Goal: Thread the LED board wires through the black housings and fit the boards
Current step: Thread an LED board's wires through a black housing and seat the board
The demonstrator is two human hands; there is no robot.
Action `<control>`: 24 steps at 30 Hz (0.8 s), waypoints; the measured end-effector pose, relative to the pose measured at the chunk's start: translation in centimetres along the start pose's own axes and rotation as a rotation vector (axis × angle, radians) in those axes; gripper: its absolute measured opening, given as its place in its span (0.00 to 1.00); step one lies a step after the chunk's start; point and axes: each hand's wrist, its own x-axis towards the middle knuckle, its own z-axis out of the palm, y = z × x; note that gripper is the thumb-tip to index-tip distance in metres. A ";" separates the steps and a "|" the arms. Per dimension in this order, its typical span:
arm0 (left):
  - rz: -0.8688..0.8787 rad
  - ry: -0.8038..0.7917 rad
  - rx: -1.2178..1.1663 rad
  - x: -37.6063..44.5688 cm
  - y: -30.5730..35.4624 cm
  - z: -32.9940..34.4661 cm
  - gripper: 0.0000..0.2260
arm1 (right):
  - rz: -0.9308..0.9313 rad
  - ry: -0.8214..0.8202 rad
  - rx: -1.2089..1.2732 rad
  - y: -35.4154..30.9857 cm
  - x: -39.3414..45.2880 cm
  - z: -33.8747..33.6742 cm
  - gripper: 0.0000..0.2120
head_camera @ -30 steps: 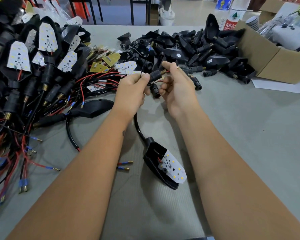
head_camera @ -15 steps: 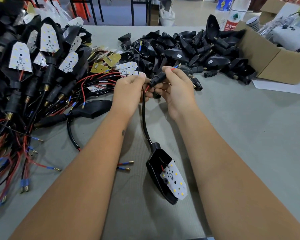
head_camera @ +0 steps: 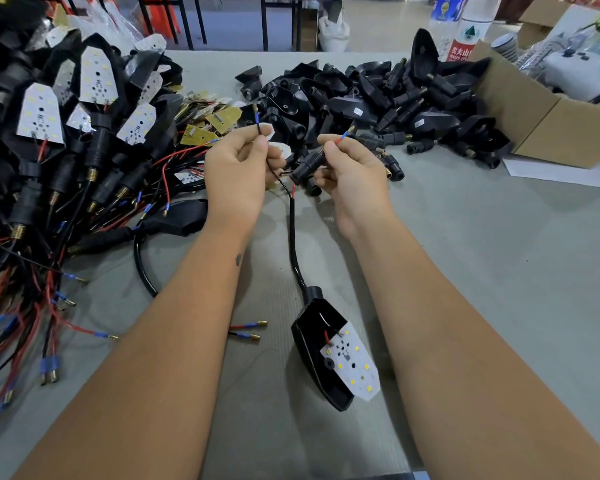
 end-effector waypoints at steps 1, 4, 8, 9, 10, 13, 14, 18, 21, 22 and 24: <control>0.019 -0.001 0.034 0.1 0.0 0.0 0.10 | -0.008 0.003 0.005 0.0 0.0 0.1 0.09; 0.044 0.006 0.093 0.2 0.0 -0.4 0.13 | -0.023 0.004 -0.001 -0.1 -0.2 0.2 0.09; 0.099 -0.023 0.307 0.3 -0.4 -0.5 0.16 | -0.003 0.034 0.058 -0.4 -0.3 0.2 0.08; 0.122 -0.046 0.372 0.2 -0.5 -0.4 0.15 | 0.007 0.051 0.089 -0.5 -0.2 0.1 0.08; 0.142 -0.065 0.423 0.0 -0.6 -0.3 0.14 | 0.019 0.068 0.123 -0.5 -0.2 0.0 0.08; 0.182 -0.078 0.498 -0.3 -0.6 0.0 0.10 | 0.049 0.103 0.221 -0.7 0.0 -0.2 0.08; 0.191 -0.077 0.508 -0.3 -0.5 0.0 0.09 | 0.057 0.110 0.246 -0.8 0.0 -0.2 0.08; 0.217 -0.084 0.559 -0.2 -0.3 -0.2 0.08 | 0.087 0.116 0.332 -0.8 0.1 -0.3 0.10; 0.226 -0.076 0.579 -0.2 -0.3 -0.2 0.07 | 0.093 0.126 0.401 -0.7 0.3 -0.5 0.11; 0.225 -0.075 0.569 -0.2 -0.2 -0.2 0.07 | 0.093 0.126 0.412 -0.7 0.4 -0.5 0.11; 0.216 -0.092 0.542 -0.2 0.0 -0.2 0.06 | 0.093 0.117 0.417 -0.7 0.4 -0.6 0.11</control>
